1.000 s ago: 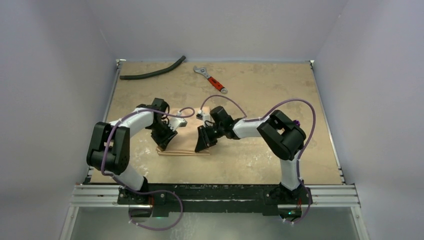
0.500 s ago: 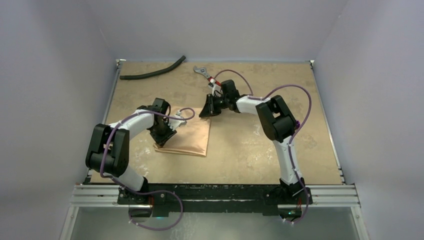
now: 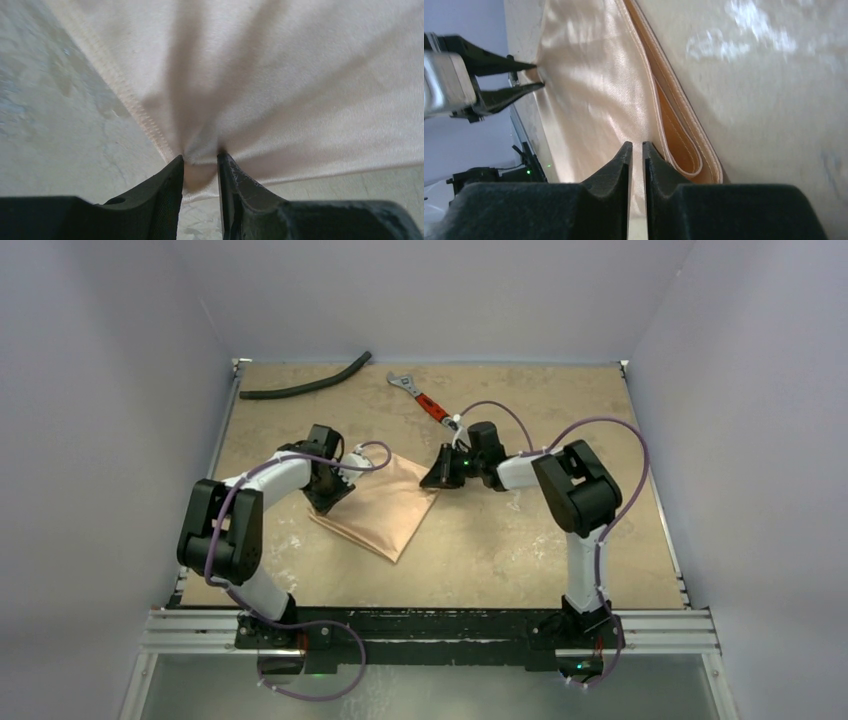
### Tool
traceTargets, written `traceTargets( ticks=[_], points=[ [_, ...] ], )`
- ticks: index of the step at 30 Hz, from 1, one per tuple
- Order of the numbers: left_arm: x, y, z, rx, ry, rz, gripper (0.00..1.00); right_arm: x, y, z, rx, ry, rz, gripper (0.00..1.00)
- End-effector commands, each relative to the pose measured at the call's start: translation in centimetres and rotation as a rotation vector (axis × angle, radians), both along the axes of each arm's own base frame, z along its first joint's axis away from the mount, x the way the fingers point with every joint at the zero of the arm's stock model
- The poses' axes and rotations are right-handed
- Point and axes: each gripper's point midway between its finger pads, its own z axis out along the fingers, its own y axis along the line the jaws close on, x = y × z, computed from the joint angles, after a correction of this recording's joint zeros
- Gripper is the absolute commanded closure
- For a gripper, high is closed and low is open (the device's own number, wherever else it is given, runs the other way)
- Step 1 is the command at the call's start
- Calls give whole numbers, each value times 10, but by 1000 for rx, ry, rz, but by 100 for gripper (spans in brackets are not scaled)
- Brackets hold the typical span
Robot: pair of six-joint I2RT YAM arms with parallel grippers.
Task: Fold the napkin into a case and place the utensils inside
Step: Smooth out the square-folded napkin at the center of the board.
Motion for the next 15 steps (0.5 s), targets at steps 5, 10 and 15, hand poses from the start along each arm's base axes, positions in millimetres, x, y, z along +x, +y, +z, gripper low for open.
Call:
traceTargets(
  ticks=[5, 10, 15],
  points=[
    [55, -21, 60, -110, -159, 83, 60, -4, -12, 35, 17, -75, -79, 79],
    [83, -50, 94, -286, -166, 147, 56, 4, 2, 67, 52, -119, -33, 77],
    [116, -71, 72, -351, -105, 194, 55, 2, 15, 69, 67, -121, -15, 79]
  ],
)
